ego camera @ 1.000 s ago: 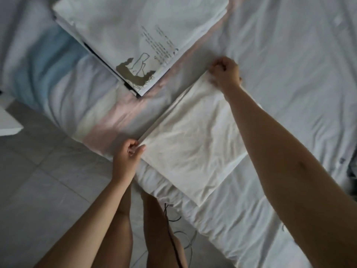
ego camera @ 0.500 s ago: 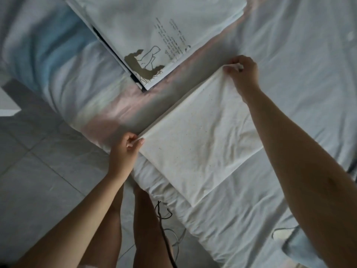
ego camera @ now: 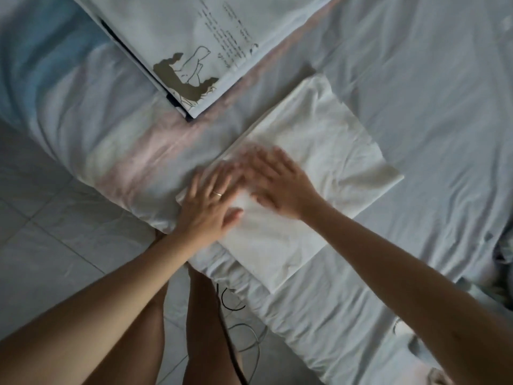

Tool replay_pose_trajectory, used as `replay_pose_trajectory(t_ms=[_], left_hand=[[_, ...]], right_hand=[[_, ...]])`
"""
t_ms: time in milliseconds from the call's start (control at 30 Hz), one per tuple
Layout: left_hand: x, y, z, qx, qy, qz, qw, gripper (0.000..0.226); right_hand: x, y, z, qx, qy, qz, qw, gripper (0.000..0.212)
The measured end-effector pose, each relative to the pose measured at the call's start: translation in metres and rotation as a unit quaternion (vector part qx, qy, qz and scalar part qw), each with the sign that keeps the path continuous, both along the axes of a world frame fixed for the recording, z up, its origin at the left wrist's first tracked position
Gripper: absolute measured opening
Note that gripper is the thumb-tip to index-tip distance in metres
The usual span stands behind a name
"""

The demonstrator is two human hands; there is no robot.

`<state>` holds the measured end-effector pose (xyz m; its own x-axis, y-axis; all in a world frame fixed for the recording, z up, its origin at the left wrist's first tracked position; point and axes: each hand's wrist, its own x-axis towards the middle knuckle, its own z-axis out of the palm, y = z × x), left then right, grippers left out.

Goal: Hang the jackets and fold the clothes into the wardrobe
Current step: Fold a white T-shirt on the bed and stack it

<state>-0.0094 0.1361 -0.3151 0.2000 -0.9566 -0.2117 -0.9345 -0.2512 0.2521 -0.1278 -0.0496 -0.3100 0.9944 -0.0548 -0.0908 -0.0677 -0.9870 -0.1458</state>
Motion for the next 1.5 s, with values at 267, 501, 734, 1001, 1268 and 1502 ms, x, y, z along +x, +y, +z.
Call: replay_pose_trajectory(t_ms=[267, 501, 734, 1001, 1268, 1502], left_hand=[[-0.004, 0.001, 0.001, 0.040, -0.021, 0.027, 0.999, 0.079], [0.010, -0.115, 0.001, -0.013, -0.019, -0.163, 0.986, 0.066], [0.019, -0.205, -0.005, 0.029, 0.029, -0.086, 0.995, 0.076], [0.029, -0.226, -0.003, 0.036, -0.025, -0.128, 0.991, 0.093], [0.018, -0.215, 0.018, 0.061, -0.025, -0.120, 0.991, 0.098], [0.002, -0.037, -0.005, -0.023, -0.066, -0.294, 0.953, 0.071]], right_hand=[[-0.015, -0.114, 0.006, -0.036, 0.079, -0.484, 0.871, 0.058], [-0.065, -0.024, 0.010, -0.027, 0.040, -0.202, 0.978, 0.057], [-0.164, -0.071, 0.006, 0.017, 0.098, -0.627, 0.773, 0.084], [-0.103, -0.037, -0.002, -0.011, 0.063, -0.411, 0.909, 0.066], [-0.125, -0.022, 0.010, 0.018, 0.052, -0.688, 0.723, 0.072], [-0.070, 0.181, 0.005, 0.126, 0.042, -0.572, 0.809, 0.060]])
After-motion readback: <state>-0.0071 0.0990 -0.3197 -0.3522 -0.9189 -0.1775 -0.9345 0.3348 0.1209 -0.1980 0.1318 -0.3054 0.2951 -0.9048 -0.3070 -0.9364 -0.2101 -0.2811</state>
